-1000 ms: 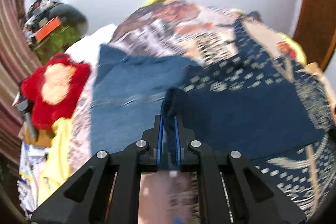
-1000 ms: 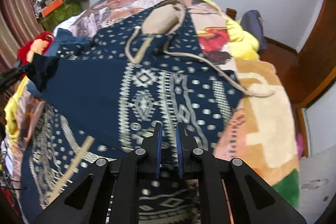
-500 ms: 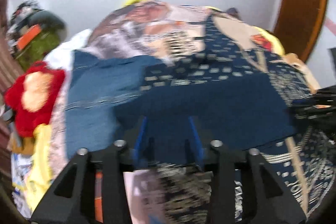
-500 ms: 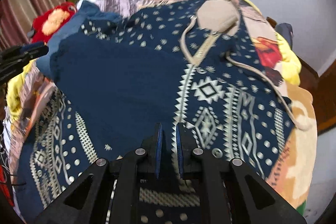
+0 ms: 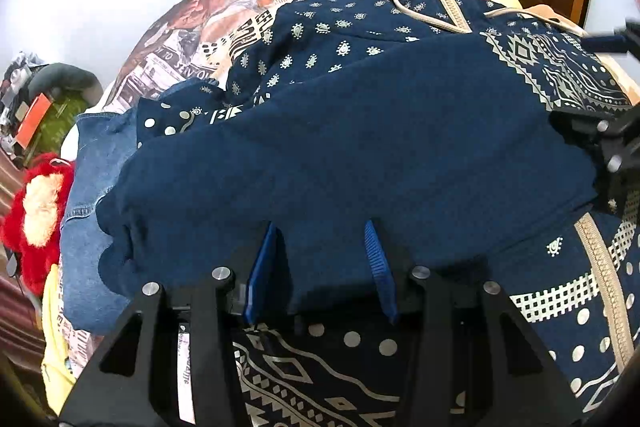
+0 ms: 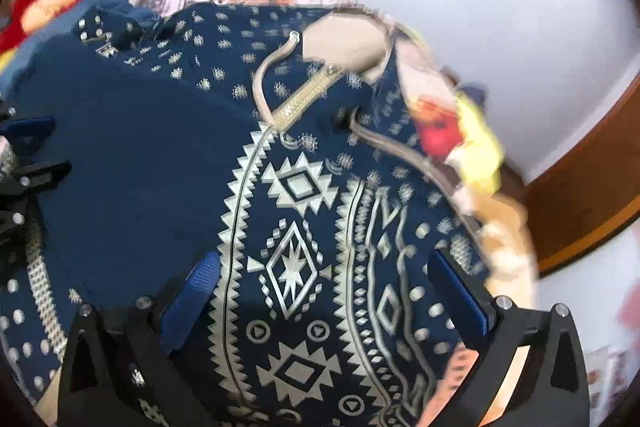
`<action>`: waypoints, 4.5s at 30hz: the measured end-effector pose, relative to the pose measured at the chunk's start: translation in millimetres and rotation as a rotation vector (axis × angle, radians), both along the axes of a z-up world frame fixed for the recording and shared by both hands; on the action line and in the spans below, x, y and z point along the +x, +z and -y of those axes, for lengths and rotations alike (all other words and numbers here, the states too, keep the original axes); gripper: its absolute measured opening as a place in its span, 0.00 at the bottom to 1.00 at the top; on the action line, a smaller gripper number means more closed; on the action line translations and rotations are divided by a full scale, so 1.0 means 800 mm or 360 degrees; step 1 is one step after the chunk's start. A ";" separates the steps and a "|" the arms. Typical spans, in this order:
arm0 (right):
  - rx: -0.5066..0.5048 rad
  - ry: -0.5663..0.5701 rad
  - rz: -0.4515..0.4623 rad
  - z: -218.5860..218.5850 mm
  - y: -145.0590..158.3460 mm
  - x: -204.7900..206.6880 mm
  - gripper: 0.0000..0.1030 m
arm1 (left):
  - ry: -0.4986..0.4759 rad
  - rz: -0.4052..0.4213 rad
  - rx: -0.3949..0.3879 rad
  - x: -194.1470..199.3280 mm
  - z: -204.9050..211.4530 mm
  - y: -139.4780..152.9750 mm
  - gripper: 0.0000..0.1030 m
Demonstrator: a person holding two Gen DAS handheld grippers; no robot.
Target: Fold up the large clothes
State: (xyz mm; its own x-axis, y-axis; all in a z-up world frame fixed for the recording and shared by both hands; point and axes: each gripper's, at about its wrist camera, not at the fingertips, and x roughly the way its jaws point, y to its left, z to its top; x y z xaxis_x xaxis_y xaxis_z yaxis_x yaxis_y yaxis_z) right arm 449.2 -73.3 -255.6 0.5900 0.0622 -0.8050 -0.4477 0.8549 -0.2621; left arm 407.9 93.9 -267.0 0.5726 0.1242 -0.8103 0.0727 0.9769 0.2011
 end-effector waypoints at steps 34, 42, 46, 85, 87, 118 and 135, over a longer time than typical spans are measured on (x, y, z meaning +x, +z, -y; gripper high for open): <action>0.0776 -0.0477 -0.0571 0.045 -0.015 0.327 0.80 | 0.0188 -0.0149 -0.0581 0.302 -0.058 0.038 0.99; 0.0935 -0.0459 -0.0545 0.034 -0.027 0.337 0.13 | 0.0217 -0.0014 -0.0703 0.308 -0.046 0.028 0.35; 0.0849 -0.0369 -0.0462 0.021 -0.003 0.314 0.08 | 0.0145 0.0040 -0.0584 0.288 -0.027 0.058 0.06; 0.0250 -0.0314 0.0002 0.134 0.060 -0.051 0.90 | 0.0101 -0.0171 -0.0495 -0.041 -0.092 0.013 0.01; 0.0318 -0.0281 0.0002 0.140 0.075 -0.055 0.90 | 0.0067 -0.0133 -0.0455 -0.045 -0.082 0.030 0.03; 0.0678 -0.0088 -0.0268 0.047 0.050 0.124 0.25 | -0.0132 0.0061 -0.0371 0.163 0.025 0.065 0.07; 0.0837 0.0062 -0.0051 0.086 0.169 -0.041 0.10 | -0.0323 0.0258 -0.0420 -0.014 0.029 0.182 0.07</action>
State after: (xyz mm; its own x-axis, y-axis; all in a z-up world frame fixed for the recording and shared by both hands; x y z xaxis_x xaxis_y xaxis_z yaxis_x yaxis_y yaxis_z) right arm 416.6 -142.1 -120.6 0.5549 0.4841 -0.6766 -0.4826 0.8497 0.2122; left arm 396.4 70.6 -121.3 0.6879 -0.2060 -0.6960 0.2579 0.9657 -0.0309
